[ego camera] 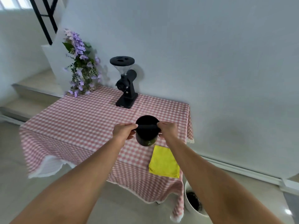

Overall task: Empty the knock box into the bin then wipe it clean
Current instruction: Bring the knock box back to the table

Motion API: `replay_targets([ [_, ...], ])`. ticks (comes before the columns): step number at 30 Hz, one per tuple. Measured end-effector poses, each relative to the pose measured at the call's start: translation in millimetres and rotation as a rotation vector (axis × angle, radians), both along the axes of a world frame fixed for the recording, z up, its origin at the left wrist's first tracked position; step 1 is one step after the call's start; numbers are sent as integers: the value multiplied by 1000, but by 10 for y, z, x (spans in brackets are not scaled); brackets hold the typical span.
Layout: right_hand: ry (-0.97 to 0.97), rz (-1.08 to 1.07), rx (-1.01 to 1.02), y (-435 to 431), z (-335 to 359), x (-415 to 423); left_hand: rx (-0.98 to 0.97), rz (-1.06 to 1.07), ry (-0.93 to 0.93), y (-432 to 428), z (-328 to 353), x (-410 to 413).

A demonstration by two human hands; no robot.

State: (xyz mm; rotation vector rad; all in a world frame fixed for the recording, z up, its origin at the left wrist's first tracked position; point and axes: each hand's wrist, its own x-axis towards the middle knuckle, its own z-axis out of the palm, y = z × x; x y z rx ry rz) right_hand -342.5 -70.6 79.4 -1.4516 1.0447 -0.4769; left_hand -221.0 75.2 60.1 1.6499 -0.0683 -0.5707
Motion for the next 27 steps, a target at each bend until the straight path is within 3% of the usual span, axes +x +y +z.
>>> replay_targets([
  [12, 9, -146, -35, 613, -142, 781, 66, -131, 36, 389, -148, 1024],
  [27, 27, -224, 61, -23, -230, 1308, 129, -241, 21, -306, -243, 1608],
])
